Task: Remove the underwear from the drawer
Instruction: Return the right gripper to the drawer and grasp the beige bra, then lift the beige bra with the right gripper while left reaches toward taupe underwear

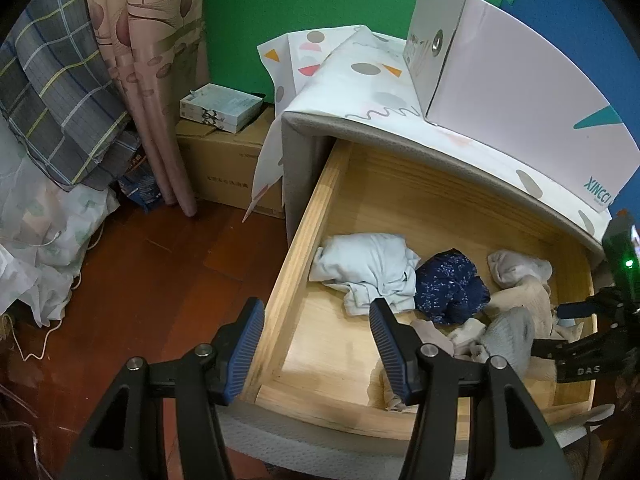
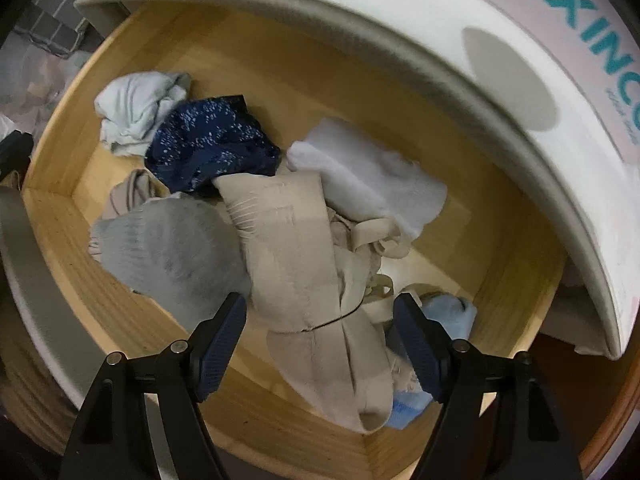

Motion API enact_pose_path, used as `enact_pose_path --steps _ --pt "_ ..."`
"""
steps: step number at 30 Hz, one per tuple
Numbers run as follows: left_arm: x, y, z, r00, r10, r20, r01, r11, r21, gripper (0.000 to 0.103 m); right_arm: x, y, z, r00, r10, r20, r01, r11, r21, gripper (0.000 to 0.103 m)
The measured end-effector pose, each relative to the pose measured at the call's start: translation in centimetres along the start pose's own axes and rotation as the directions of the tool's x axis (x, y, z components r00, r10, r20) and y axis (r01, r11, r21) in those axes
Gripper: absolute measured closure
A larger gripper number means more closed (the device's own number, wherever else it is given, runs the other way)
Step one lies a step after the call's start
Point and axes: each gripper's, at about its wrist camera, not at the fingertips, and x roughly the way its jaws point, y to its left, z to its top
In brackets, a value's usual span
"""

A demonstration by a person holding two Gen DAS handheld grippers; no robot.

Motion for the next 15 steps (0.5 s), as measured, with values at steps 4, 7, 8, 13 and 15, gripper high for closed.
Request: enact_pose_path --steps 4,7,8,13,15 --pt "0.0 0.0 0.1 1.0 -0.005 -0.001 0.005 1.0 0.001 0.047 1.5 0.3 0.3 1.0 0.012 -0.027 -0.012 1.0 -0.021 0.03" --pt "0.1 0.1 0.1 1.0 -0.011 -0.004 0.011 1.0 -0.004 0.047 2.6 1.1 0.4 0.999 -0.027 -0.044 0.025 0.998 -0.062 0.028" --pt "0.1 0.1 0.1 1.0 -0.014 -0.006 0.014 1.0 -0.005 0.047 3.1 1.7 0.4 0.998 -0.054 -0.045 0.05 0.995 -0.091 0.028" --pt "0.2 -0.1 0.1 1.0 -0.014 -0.01 0.014 1.0 0.005 0.047 4.4 3.0 0.5 0.993 -0.102 -0.05 0.094 0.984 -0.155 0.028" --pt "0.4 -0.3 0.2 1.0 -0.017 -0.024 0.017 1.0 0.01 0.047 4.5 2.4 0.8 0.995 -0.071 -0.063 0.063 0.991 -0.115 0.031"
